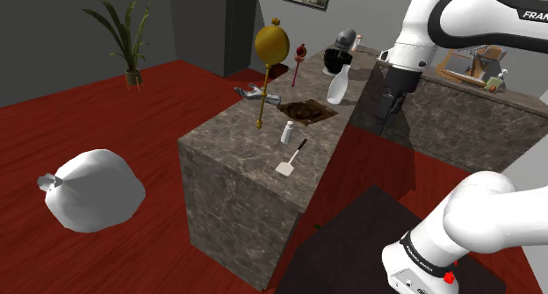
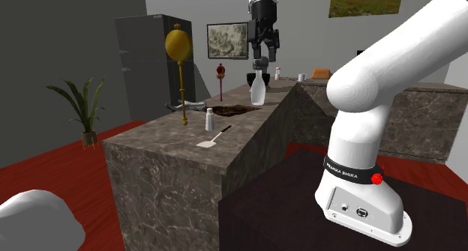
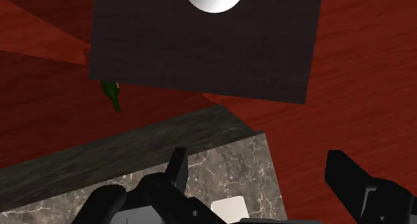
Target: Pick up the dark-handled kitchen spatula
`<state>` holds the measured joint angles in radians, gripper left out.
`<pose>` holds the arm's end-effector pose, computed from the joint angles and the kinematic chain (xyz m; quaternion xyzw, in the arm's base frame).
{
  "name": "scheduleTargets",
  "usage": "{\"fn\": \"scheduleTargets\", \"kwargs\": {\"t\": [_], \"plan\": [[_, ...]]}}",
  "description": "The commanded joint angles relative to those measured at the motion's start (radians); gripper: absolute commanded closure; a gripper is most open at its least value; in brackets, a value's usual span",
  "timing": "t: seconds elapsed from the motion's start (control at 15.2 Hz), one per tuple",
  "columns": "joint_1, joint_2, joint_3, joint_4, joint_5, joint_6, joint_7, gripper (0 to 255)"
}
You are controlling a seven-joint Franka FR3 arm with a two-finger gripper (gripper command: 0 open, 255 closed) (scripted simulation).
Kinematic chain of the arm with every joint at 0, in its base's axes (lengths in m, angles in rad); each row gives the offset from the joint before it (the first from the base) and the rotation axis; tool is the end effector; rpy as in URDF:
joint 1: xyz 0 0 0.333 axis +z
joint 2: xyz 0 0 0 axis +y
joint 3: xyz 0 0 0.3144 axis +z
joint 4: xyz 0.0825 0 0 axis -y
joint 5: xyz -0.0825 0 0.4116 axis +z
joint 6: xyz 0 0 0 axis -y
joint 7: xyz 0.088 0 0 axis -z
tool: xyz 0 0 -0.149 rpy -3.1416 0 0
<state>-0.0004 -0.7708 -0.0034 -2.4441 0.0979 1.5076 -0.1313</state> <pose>0.3204 0.0138 0.4953 -0.9933 -0.0630 0.0791 0.0555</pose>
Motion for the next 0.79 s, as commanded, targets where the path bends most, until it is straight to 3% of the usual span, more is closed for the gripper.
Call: {"fn": "scheduleTargets", "kwargs": {"t": [0.0, 0.73], "plan": [[0.000, 0.000, 0.000, 0.000, 0.000, 0.000, 0.000, 0], [-0.091, 0.258, 0.196, -0.094, 0.091, 0.448, 0.453, 0]]}}
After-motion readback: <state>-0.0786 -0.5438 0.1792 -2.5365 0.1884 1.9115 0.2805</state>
